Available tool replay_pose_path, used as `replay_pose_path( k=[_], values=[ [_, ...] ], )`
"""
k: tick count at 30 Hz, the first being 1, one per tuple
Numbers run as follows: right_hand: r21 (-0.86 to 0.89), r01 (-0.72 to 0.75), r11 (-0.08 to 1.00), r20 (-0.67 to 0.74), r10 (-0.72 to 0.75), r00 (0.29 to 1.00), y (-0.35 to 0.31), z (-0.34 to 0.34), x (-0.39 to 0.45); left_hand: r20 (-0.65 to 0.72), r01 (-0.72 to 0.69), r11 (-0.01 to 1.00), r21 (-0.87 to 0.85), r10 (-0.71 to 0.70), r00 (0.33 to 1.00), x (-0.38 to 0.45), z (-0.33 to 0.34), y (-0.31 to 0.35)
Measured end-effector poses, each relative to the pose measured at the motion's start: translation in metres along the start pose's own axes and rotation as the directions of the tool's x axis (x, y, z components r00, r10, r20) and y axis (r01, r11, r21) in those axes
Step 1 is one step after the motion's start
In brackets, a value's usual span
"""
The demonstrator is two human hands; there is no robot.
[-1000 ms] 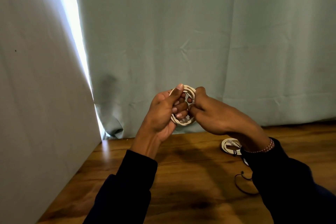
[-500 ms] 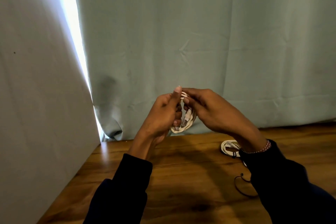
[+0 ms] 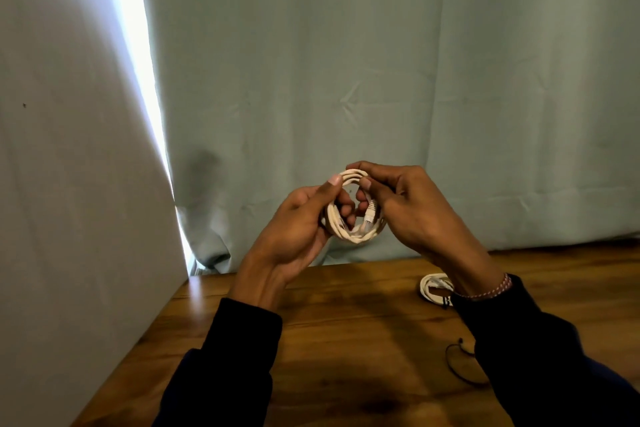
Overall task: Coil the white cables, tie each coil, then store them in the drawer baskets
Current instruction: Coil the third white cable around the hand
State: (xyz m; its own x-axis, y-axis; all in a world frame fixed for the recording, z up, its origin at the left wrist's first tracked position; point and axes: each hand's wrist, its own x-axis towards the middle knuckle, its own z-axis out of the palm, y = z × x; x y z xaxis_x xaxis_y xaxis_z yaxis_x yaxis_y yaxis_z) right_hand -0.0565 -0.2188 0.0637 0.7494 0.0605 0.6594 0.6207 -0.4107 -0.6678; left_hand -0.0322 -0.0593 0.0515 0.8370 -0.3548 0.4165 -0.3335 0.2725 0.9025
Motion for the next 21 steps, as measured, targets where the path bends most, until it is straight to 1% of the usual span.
replay_pose_path(
  k=[4, 8, 12, 13, 14, 15, 17, 18, 19, 21],
  values=[
    [-0.061, 0.069, 0.996, 0.026, -0.067, 0.997, 0.001, 0.003, -0.001, -0.070, -0.013, 0.970, -0.243, -0.005, 0.998, 0.004, 0.005, -0.002],
    [-0.210, 0.163, 0.964, 0.035, -0.160, 0.987, 0.001, 0.009, 0.001, -0.113, -0.040, 0.935, -0.353, 0.000, 0.994, 0.006, 0.008, -0.003],
    [-0.291, 0.173, 0.941, 0.049, -0.165, 0.985, 0.003, 0.014, -0.001, -0.141, -0.035, 0.888, -0.459, -0.034, 0.989, 0.008, 0.016, -0.007],
    [-0.269, 0.159, 0.950, 0.055, -0.150, 0.987, 0.002, 0.015, -0.002, -0.152, -0.036, 0.890, -0.455, -0.037, 0.988, 0.008, 0.017, -0.008],
    [-0.208, 0.139, 0.968, 0.074, -0.126, 0.989, 0.002, 0.015, -0.003, -0.169, -0.045, 0.901, -0.432, -0.032, 0.985, 0.008, 0.017, -0.009],
    [-0.112, 0.108, 0.988, 0.118, -0.095, 0.988, 0.001, 0.015, -0.002, -0.195, -0.057, 0.917, -0.395, -0.023, 0.980, 0.008, 0.017, -0.010],
    [0.083, 0.023, 0.996, 0.251, -0.043, 0.967, 0.003, 0.008, 0.000, -0.250, -0.078, 0.949, -0.304, 0.000, 0.968, 0.008, 0.014, -0.010],
    [0.127, -0.011, 0.992, 0.307, -0.029, 0.951, 0.005, 0.003, 0.001, -0.271, -0.084, 0.964, -0.253, 0.012, 0.963, 0.008, 0.013, -0.010],
    [0.141, -0.033, 0.989, 0.341, -0.018, 0.940, 0.007, -0.001, 0.002, -0.288, -0.086, 0.978, -0.193, 0.027, 0.957, 0.008, 0.014, -0.010],
    [0.106, -0.037, 0.994, 0.327, 0.000, 0.945, 0.009, -0.003, 0.002, -0.334, -0.081, 0.996, -0.040, 0.063, 0.940, 0.009, 0.016, -0.012]
  ],
)
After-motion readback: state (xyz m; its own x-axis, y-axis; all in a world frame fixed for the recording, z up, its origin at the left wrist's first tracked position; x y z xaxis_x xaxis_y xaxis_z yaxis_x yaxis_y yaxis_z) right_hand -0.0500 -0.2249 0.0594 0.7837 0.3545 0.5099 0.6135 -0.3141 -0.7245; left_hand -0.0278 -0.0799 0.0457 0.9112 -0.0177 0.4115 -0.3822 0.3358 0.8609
